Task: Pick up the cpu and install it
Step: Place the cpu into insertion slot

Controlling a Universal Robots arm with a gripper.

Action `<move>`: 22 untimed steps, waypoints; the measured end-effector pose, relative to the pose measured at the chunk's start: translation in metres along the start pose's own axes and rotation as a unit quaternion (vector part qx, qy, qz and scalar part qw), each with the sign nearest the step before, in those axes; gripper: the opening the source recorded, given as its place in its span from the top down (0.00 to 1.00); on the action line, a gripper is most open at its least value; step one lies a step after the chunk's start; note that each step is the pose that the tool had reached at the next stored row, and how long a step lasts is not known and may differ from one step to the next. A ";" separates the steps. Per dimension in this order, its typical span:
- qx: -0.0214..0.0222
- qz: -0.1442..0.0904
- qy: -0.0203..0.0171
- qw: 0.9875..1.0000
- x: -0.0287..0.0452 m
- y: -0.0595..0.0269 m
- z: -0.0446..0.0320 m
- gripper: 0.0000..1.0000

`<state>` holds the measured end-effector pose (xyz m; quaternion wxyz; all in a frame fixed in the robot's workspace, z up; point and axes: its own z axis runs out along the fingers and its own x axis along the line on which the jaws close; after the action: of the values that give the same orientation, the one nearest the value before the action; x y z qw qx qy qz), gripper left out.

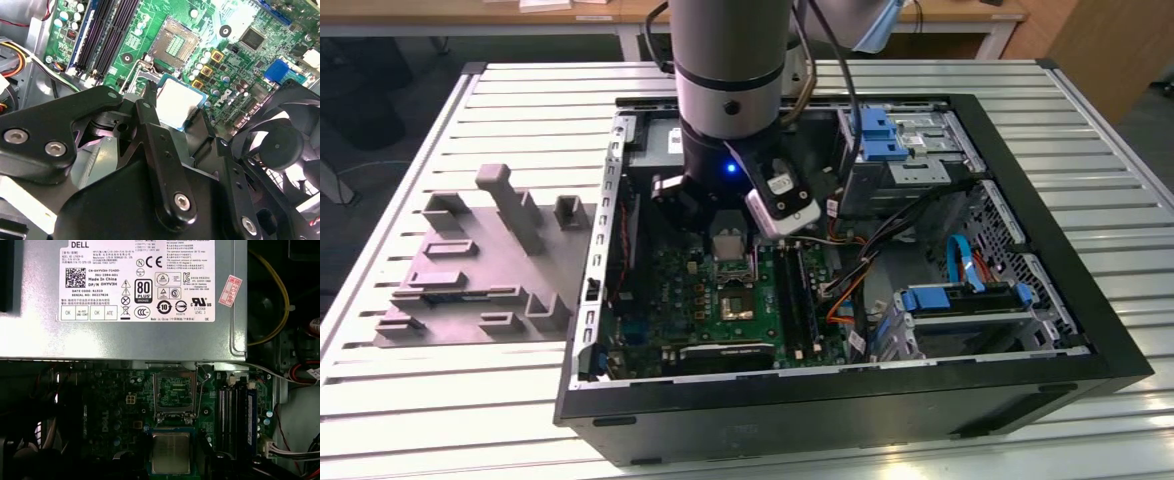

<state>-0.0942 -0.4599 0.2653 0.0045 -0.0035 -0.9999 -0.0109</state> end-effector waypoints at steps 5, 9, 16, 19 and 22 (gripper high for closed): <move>0.000 0.000 0.000 1.000 -0.0001 -0.0001 0.0013 0.53; 0.000 0.000 0.000 1.000 -0.0001 -0.0001 0.0017 0.53; 0.000 0.000 0.000 1.000 -0.0032 -0.0001 0.0022 0.53; 0.000 0.000 0.000 1.000 -0.0033 0.0000 0.0022 0.53; 0.000 0.000 0.000 1.000 -0.0033 0.0000 0.0023 0.53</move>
<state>-0.0909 -0.4599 0.2630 0.0046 -0.0035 -0.9999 -0.0109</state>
